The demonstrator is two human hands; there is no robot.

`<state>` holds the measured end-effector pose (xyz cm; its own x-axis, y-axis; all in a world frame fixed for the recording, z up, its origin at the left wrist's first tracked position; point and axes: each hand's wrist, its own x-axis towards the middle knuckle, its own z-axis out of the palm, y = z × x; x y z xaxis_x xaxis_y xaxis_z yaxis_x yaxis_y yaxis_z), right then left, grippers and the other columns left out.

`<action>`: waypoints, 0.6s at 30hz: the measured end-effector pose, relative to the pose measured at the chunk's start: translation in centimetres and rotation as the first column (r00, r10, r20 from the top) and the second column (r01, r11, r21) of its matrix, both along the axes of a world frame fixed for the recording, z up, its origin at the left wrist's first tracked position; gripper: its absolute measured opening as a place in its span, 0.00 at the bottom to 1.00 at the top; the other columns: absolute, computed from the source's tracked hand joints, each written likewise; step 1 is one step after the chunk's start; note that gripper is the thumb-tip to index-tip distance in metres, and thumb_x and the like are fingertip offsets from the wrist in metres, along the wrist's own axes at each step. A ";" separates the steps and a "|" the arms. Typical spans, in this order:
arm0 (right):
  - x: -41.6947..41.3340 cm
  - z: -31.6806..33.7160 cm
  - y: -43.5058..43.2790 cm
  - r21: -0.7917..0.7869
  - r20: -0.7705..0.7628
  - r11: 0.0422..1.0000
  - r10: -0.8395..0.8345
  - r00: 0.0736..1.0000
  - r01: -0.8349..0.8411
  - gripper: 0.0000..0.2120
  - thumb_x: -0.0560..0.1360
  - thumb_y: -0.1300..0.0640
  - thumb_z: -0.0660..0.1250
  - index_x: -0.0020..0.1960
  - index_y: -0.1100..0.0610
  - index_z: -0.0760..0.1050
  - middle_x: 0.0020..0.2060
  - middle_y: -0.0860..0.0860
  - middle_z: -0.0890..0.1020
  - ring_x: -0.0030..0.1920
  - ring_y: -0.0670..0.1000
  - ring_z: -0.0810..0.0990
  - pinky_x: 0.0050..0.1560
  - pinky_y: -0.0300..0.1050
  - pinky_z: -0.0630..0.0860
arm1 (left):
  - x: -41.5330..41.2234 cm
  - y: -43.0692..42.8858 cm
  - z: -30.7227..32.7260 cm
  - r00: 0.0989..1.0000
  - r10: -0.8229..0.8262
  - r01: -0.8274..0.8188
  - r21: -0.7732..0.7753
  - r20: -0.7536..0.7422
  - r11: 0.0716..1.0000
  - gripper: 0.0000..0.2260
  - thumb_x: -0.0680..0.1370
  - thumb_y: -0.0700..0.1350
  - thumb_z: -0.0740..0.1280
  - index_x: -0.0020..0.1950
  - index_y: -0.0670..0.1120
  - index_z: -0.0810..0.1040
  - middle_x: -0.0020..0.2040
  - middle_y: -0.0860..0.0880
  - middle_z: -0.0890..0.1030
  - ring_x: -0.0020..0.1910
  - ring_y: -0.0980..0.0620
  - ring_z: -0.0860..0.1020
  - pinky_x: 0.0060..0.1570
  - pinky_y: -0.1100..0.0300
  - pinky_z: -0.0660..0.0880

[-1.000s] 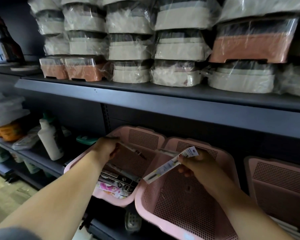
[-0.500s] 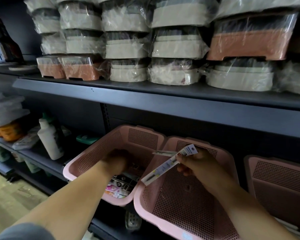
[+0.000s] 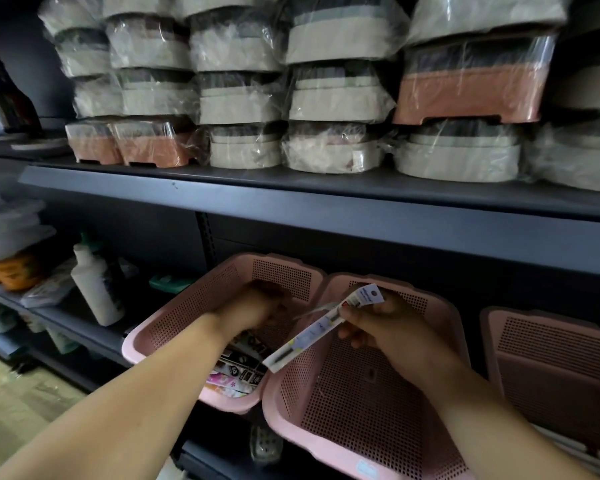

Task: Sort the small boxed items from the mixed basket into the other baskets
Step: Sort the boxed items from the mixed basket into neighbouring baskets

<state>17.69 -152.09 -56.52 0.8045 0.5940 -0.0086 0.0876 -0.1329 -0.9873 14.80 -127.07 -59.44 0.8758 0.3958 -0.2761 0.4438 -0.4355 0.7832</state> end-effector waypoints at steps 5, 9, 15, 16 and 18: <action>-0.8 0.6 0.6 0.046 0.023 0.998 0.045 0.999 -0.046 0.05 0.79 0.60 0.68 0.48 0.59 0.82 0.40 0.57 0.86 0.41 0.50 0.83 0.45 0.45 0.80 | -0.1 -0.7 0.3 1.000 0.011 -0.016 -0.388 -0.015 0.921 0.18 0.81 0.58 0.68 0.61 0.47 0.85 0.46 0.42 0.85 0.44 0.46 0.80 0.52 0.52 0.74; -1.0 0.7 0.9 0.049 0.016 0.998 0.032 0.999 -0.033 0.05 0.79 0.58 0.69 0.45 0.54 0.82 0.37 0.50 0.86 0.38 0.46 0.83 0.46 0.42 0.80 | -0.4 -0.8 0.0 0.999 -0.045 0.054 -0.539 0.030 0.841 0.20 0.78 0.56 0.71 0.65 0.46 0.84 0.65 0.32 0.80 0.64 0.34 0.80 0.72 0.41 0.71; -0.5 0.3 1.9 -0.058 0.037 0.998 -0.001 0.999 0.003 0.06 0.79 0.54 0.69 0.47 0.56 0.82 0.36 0.48 0.85 0.37 0.45 0.83 0.43 0.40 0.80 | 0.3 0.2 0.0 0.943 0.258 -0.085 -0.600 0.208 0.795 0.10 0.80 0.40 0.70 0.43 0.46 0.89 0.40 0.46 0.85 0.35 0.52 0.79 0.40 0.61 0.72; -0.4 0.2 1.9 -0.087 0.055 0.996 0.006 0.998 -0.001 0.07 0.80 0.54 0.68 0.48 0.56 0.81 0.36 0.49 0.85 0.35 0.42 0.82 0.41 0.38 0.80 | 0.5 0.8 -0.3 0.922 0.317 -0.147 -0.557 0.222 0.818 0.09 0.81 0.39 0.70 0.44 0.47 0.88 0.38 0.47 0.83 0.31 0.54 0.78 0.34 0.63 0.71; -0.3 0.0 1.7 -0.133 0.095 0.991 0.018 0.995 -0.006 0.08 0.81 0.53 0.66 0.49 0.55 0.81 0.37 0.49 0.86 0.35 0.42 0.82 0.42 0.41 0.80 | 0.6 2.2 -0.8 0.886 0.380 -0.248 -0.422 0.265 0.872 0.06 0.80 0.38 0.70 0.47 0.46 0.86 0.37 0.46 0.82 0.30 0.54 0.76 0.28 0.64 0.69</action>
